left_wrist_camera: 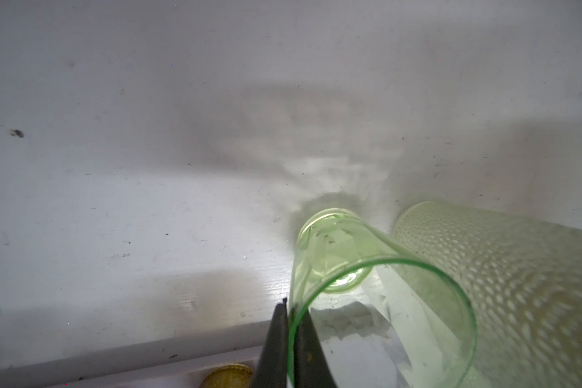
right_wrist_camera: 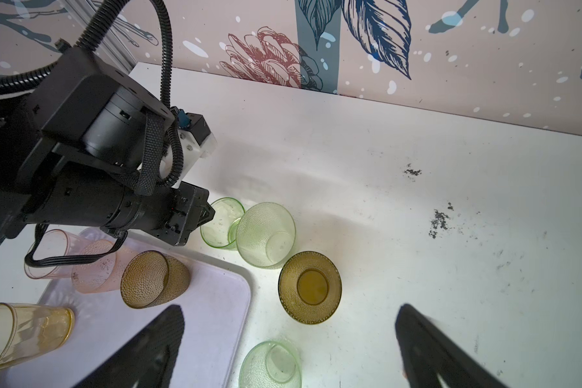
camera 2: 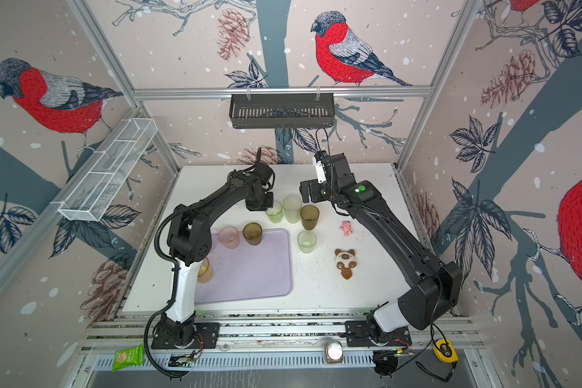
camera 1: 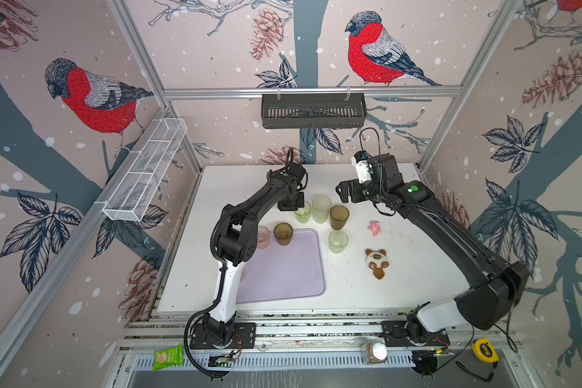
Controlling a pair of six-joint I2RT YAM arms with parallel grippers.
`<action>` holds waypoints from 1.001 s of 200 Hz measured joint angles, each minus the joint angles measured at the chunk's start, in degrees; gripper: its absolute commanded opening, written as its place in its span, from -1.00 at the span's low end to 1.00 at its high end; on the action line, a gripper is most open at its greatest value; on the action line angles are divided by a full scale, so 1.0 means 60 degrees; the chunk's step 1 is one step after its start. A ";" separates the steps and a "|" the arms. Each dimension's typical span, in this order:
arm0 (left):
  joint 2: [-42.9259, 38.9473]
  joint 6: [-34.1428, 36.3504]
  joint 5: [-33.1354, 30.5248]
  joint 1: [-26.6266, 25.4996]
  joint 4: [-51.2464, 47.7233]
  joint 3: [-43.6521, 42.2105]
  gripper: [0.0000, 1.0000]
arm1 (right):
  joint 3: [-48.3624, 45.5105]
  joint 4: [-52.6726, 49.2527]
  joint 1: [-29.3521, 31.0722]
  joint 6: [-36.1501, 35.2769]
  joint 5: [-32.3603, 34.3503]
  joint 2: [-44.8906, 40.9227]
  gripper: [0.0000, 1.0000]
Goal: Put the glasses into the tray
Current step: 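Lift the small green glass with the left gripper and carry it over the tray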
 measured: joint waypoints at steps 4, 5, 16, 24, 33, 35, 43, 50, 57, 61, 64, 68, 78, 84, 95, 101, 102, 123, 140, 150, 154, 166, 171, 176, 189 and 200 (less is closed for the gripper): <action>0.0004 0.0000 -0.0004 0.0000 -0.0007 0.0036 -0.95 | 0.0000 0.0000 0.0000 0.0000 0.0000 0.0000 0.99; 0.0004 0.0000 -0.0004 0.0000 -0.0007 0.0040 -0.95 | 0.0000 0.0000 0.0000 0.0000 0.0000 0.0000 0.99; 0.0022 0.0004 -0.0047 0.0000 -0.0033 0.0164 -0.96 | 0.0000 0.0000 0.0000 0.0000 0.0000 0.0000 0.99; 0.0047 0.0004 -0.0098 0.0000 -0.0087 0.0284 -0.97 | 0.0000 0.0004 0.0000 0.0000 0.0000 0.0000 0.99; 0.0084 0.0004 -0.0117 0.0000 -0.0157 0.0415 -0.97 | 0.0000 0.0004 0.0000 0.0000 0.0000 0.0000 0.99; 0.0095 0.0004 -0.0124 0.0000 -0.0178 0.0452 -0.98 | 0.0000 0.0000 0.0000 0.0000 0.0000 0.0000 0.99; 0.0135 0.0004 -0.0138 0.0000 -0.0219 0.0572 -1.00 | 0.0000 0.0000 0.0000 0.0000 0.0000 0.0000 0.99; 0.0171 0.0007 -0.0135 0.0000 -0.0251 0.0678 -1.00 | 0.0000 0.0000 0.0000 0.0000 0.0000 0.0000 0.99; 0.0211 0.0007 -0.0138 0.0000 -0.0288 0.0783 -1.00 | 0.0000 0.0000 0.0000 0.0000 0.0000 0.0000 0.99; 0.0237 0.0007 -0.0138 0.0000 -0.0302 0.0841 -1.00 | 0.0000 0.0000 0.0000 0.0000 0.0000 0.0000 0.99; 0.0251 0.0007 -0.0138 0.0000 -0.0321 0.0885 -1.00 | 0.0000 0.0000 0.0000 0.0000 0.0000 0.0000 0.99; 0.0270 0.0007 -0.0142 0.0000 -0.0346 0.0940 -1.00 | 0.0000 0.0004 0.0000 0.0000 0.0000 0.0000 0.99; 0.0317 0.0011 -0.0149 0.0000 -0.0441 0.1093 -1.00 | 0.0000 0.0004 0.0000 0.0000 0.0000 0.0000 0.99; 0.0339 0.0011 -0.0160 0.0000 -0.0470 0.1180 -1.00 | 0.0000 0.0004 0.0000 0.0000 0.0000 0.0000 0.99; 0.0364 0.0011 -0.0164 0.0007 -0.0495 0.1322 -1.00 | 0.0000 0.0004 0.0000 0.0000 0.0000 0.0000 0.99; 0.0364 0.0011 -0.0164 0.0018 -0.0528 0.1392 -1.00 | 0.0000 0.0004 0.0000 0.0000 0.0000 0.0000 0.99; 0.0364 0.0011 -0.0164 0.0022 -0.0535 0.1406 -1.00 | 0.0000 0.0004 0.0000 0.0000 0.0000 0.0000 0.99; 0.0361 0.0011 -0.0164 0.0091 -0.0670 0.1559 -1.00 | 0.0044 0.0000 0.0000 0.0000 0.0000 0.0033 0.99; 0.0302 0.0011 -0.0171 0.0186 -0.0750 0.1603 -1.00 | 0.0102 0.0000 0.0000 0.0000 0.0000 0.0040 0.99; 0.0222 0.0011 -0.0168 0.0237 -0.0816 0.1628 -1.00 | 0.0127 0.0004 0.0000 0.0000 0.0000 0.0040 0.99; 0.0186 0.0011 -0.0168 0.0266 -0.0841 0.1643 -1.00 | 0.0135 0.0004 0.0000 0.0000 0.0000 0.0040 0.99; 0.0084 0.0011 -0.0168 0.0331 -0.0860 0.1705 -1.00 | 0.0142 0.0000 0.0000 0.0000 0.0000 0.0040 0.99; 0.0040 0.0007 -0.0171 0.0350 -0.0860 0.1745 -1.00 | 0.0146 0.0000 0.0000 0.0000 0.0000 0.0040 0.99; 0.0004 0.0007 -0.0171 0.0382 -0.0871 0.1785 -1.00 | 0.0149 0.0000 0.0000 0.0000 0.0000 0.0040 0.99; -0.0084 0.0011 -0.0175 0.0452 -0.0940 0.1891 -1.00 | 0.0164 0.0000 0.0000 -0.0007 0.0000 0.0040 0.99; -0.0178 0.0011 -0.0197 0.0506 -0.1002 0.1963 -1.00 | 0.0164 -0.0004 0.0000 -0.0036 0.0000 0.0036 0.99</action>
